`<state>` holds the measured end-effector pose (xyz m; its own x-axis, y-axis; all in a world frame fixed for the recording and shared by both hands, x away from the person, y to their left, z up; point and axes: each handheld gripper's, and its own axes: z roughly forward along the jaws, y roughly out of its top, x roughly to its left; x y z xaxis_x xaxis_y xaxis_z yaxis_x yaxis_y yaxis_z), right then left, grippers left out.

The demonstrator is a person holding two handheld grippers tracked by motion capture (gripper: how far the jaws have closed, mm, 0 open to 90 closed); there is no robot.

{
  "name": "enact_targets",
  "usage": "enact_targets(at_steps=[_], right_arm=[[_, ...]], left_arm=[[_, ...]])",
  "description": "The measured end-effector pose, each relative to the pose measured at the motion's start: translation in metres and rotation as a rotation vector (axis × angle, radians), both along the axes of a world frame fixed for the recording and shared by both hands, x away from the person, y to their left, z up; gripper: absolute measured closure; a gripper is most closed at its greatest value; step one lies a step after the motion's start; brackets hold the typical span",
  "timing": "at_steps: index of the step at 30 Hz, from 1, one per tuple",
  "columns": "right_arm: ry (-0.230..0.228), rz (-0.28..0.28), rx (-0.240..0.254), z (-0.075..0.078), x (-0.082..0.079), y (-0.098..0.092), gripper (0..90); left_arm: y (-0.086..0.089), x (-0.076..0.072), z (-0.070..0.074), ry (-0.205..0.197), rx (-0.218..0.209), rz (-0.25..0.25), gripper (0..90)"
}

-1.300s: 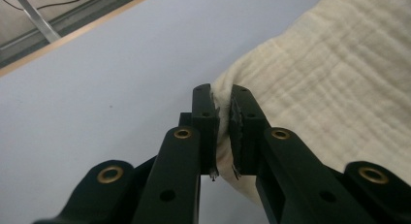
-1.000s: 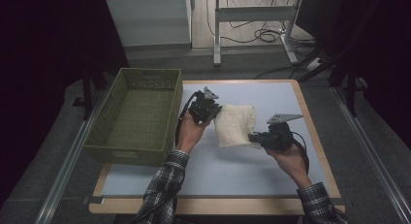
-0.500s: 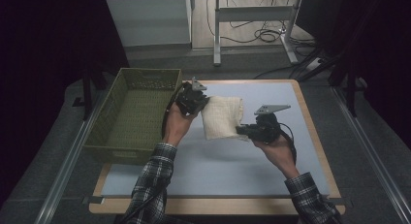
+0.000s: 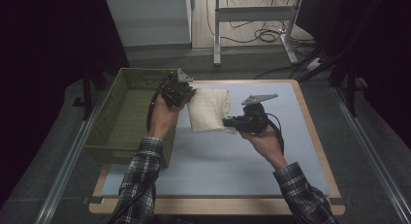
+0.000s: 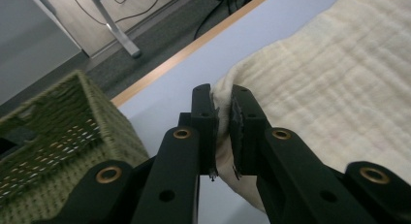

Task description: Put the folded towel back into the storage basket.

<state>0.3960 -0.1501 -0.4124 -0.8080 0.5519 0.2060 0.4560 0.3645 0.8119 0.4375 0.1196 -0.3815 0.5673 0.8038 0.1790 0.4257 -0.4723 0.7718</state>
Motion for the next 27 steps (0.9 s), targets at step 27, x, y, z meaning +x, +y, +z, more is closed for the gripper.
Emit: enact_targets(at_steps=[27], right_arm=[[-0.010,0.069,0.033,0.020,0.012,0.077,82.1]], left_arm=[[0.069,-0.010,0.029,-0.043,0.067,0.124,82.0]])
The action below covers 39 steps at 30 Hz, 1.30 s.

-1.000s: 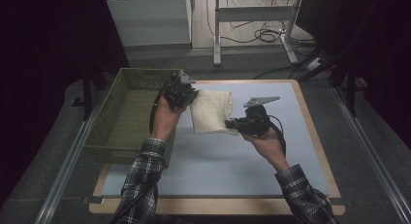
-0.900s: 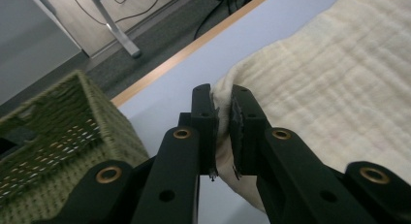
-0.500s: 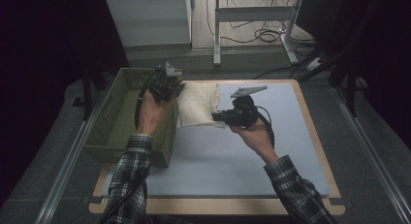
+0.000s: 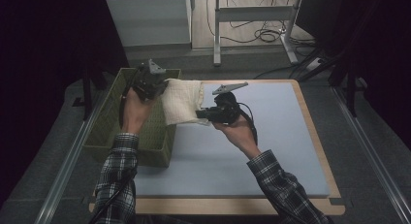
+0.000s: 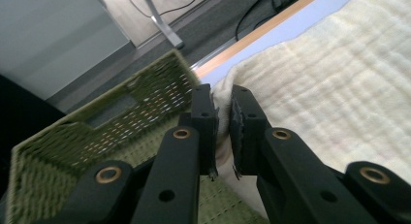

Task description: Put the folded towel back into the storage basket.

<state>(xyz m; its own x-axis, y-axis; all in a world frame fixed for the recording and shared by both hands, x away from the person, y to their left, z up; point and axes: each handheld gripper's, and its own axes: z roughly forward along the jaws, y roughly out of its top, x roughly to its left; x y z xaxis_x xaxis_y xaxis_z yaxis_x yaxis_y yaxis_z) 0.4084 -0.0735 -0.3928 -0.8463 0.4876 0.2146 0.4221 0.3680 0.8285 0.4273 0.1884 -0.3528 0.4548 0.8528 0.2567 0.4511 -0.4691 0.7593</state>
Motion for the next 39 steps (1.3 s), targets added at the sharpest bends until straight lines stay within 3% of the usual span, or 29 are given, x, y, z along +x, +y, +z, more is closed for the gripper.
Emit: enact_targets(at_steps=[11,20,30,39], right_arm=[[-0.002,0.024,-0.001,-0.002,0.003,0.039,82.0],[-0.008,0.052,-0.014,-0.006,0.001,0.075,81.9],[0.003,0.086,-0.054,-0.019,-0.004,0.117,81.7],[0.026,0.108,-0.115,-0.035,-0.008,0.149,81.4]], left_arm=[[0.034,-0.005,0.001,0.005,-0.002,0.061,82.0],[0.060,-0.012,-0.004,0.013,0.025,0.109,82.1],[0.087,-0.020,-0.017,0.034,0.019,0.147,82.1],[0.105,-0.024,-0.041,0.078,0.049,0.168,82.1]])
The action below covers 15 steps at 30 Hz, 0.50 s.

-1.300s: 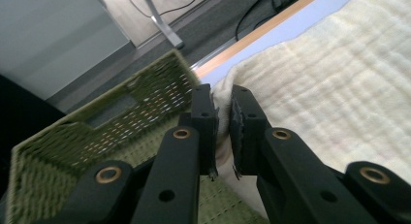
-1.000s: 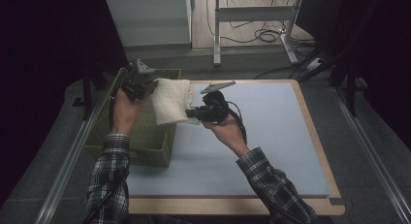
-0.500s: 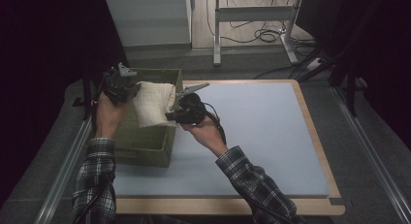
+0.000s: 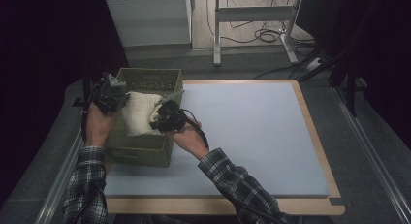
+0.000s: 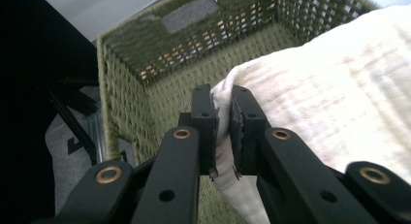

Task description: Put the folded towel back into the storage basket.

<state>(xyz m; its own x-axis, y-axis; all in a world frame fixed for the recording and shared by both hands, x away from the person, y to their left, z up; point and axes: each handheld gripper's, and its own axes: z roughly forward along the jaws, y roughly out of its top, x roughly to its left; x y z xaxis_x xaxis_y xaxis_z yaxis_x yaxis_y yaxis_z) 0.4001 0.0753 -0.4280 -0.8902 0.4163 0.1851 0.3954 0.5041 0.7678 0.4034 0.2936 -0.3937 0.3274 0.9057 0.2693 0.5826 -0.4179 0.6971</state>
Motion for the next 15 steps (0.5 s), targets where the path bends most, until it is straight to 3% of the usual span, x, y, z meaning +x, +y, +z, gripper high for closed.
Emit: enact_targets(at_steps=[15], right_arm=[[0.036,0.011,-0.076,-0.016,-0.006,0.025,80.9]], left_arm=[[0.001,0.004,-0.031,0.062,0.022,-0.011,81.8]])
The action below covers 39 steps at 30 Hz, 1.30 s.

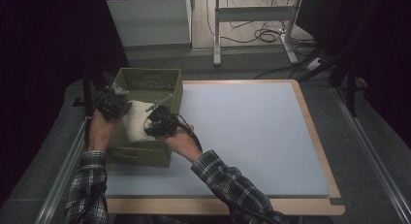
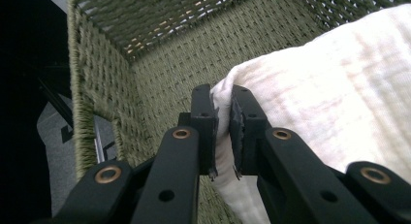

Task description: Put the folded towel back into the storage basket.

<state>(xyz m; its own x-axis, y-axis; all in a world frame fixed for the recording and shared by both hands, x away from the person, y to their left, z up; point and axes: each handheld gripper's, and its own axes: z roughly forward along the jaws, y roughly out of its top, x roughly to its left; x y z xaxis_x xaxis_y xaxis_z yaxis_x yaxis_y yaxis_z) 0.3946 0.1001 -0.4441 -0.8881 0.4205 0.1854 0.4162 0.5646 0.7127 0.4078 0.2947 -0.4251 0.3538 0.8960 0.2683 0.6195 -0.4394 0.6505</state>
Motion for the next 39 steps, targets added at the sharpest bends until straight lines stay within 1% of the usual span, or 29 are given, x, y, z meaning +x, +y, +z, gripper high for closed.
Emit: enact_targets(at_steps=[5,7,9,10,11,12,13,16,17,18,20,22,23,25,27,29,30,31,33,35,36,39], right_arm=[[-0.004,0.005,-0.018,-0.002,-0.001,0.004,80.8],[-0.004,0.002,-0.038,-0.004,-0.002,0.006,80.4],[-0.017,-0.002,-0.054,-0.004,-0.004,0.007,79.5],[-0.017,-0.002,-0.054,-0.004,-0.004,0.007,79.5],[-0.021,0.000,-0.059,-0.004,-0.003,0.008,78.7],[-0.023,0.000,-0.064,-0.004,-0.003,0.008,76.1],[-0.026,-0.006,-0.071,-0.004,-0.003,0.008,70.1],[-0.028,-0.009,-0.075,-0.004,-0.002,0.008,64.1],[-0.025,-0.015,-0.069,-0.004,-0.002,0.007,62.2],[-0.034,-0.018,-0.064,-0.003,-0.001,0.006,60.5],[-0.042,-0.034,-0.052,-0.001,0.000,0.004,57.3],[-0.052,-0.042,-0.042,0.002,0.002,0.001,55.1],[-0.058,-0.049,-0.036,0.005,0.003,-0.002,54.5],[-0.066,-0.052,-0.021,0.008,0.005,-0.006,53.6],[-0.073,-0.056,-0.009,0.011,0.006,-0.011,52.2],[-0.073,-0.061,0.000,0.013,0.008,-0.015,50.5],[-0.073,-0.063,0.003,0.013,0.009,-0.016,49.9],[-0.073,-0.066,0.007,0.014,0.010,-0.019,49.2],[-0.067,-0.066,0.014,0.015,0.011,-0.023,48.3],[-0.074,-0.064,0.019,0.016,0.011,-0.026,47.3],[-0.077,-0.063,0.020,0.017,0.010,-0.027,46.7],[-0.088,-0.059,0.020,0.019,0.009,-0.031,44.1]], left_arm=[[-0.003,0.002,-0.005,0.013,0.007,-0.008,81.7],[-0.004,0.003,-0.008,0.022,0.015,-0.009,81.6],[-0.005,0.005,-0.011,0.032,0.019,-0.011,81.5],[-0.005,0.005,-0.011,0.032,0.019,-0.011,81.4],[-0.005,0.006,-0.013,0.041,0.018,-0.011,81.4],[-0.006,0.007,-0.015,0.048,0.020,-0.011,81.3],[-0.007,0.009,-0.018,0.061,0.030,-0.009,81.2],[-0.010,0.015,-0.025,0.091,0.042,-0.011,81.1],[-0.011,0.018,-0.028,0.101,0.050,-0.010,81.0],[-0.013,0.021,-0.031,0.121,0.060,-0.006,80.9],[-0.015,0.025,-0.037,0.137,0.077,-0.001,80.1],[-0.017,0.030,-0.041,0.155,0.105,0.012,75.7],[-0.017,0.031,-0.042,0.156,0.119,0.020,70.9],[-0.016,0.033,-0.042,0.147,0.103,0.034,63.2],[-0.016,0.033,-0.040,0.135,0.089,0.043,58.4],[-0.015,0.033,-0.037,0.126,0.094,0.058,52.5],[-0.014,0.032,-0.035,0.115,0.099,0.070,50.7],[-0.013,0.032,-0.033,0.107,0.095,0.076,49.1],[-0.009,0.031,-0.029,0.096,0.078,0.103,45.5],[-0.007,0.030,-0.026,0.086,0.056,0.110,43.8],[-0.005,0.030,-0.025,0.087,0.054,0.114,42.3],[-0.003,0.027,-0.023,0.076,0.003,0.111,39.0]])
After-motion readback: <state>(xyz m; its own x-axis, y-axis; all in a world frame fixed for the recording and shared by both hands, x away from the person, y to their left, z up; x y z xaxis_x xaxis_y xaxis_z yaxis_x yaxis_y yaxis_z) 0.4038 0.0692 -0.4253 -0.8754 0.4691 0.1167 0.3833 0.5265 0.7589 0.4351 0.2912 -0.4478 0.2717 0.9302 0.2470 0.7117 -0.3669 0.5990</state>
